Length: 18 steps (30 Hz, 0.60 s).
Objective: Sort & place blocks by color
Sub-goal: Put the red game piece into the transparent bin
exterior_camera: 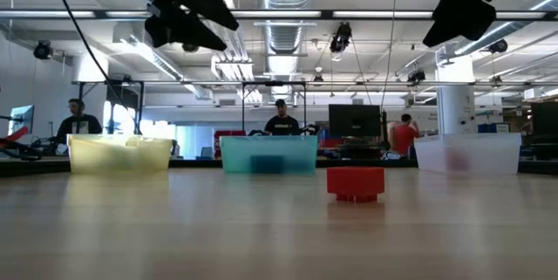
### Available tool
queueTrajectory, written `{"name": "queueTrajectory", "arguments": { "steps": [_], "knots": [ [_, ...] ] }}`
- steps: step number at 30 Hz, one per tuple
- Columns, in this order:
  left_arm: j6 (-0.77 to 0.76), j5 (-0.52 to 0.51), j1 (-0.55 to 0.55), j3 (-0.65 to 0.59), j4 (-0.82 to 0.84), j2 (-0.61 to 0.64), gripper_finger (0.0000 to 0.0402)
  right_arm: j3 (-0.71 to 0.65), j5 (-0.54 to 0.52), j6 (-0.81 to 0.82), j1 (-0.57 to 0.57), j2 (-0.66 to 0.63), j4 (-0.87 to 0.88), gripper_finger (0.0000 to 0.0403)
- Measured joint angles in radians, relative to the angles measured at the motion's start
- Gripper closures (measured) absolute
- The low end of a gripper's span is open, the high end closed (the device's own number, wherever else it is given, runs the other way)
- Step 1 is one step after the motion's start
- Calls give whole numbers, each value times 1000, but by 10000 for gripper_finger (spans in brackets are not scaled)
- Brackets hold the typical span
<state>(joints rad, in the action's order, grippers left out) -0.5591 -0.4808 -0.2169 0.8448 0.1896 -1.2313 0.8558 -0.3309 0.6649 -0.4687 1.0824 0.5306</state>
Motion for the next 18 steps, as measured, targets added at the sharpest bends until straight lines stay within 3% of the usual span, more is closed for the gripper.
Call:
{"name": "queueTrajectory", "arguments": {
  "steps": [8,18],
  "knots": [
    [-3,-7,-46,0,-137,-74,164,1,1,-58,-42,42,-106,200],
    [41,-20,-46,0,-161,-77,164,1,28,-170,-44,160,-194,200]
  ]
}}
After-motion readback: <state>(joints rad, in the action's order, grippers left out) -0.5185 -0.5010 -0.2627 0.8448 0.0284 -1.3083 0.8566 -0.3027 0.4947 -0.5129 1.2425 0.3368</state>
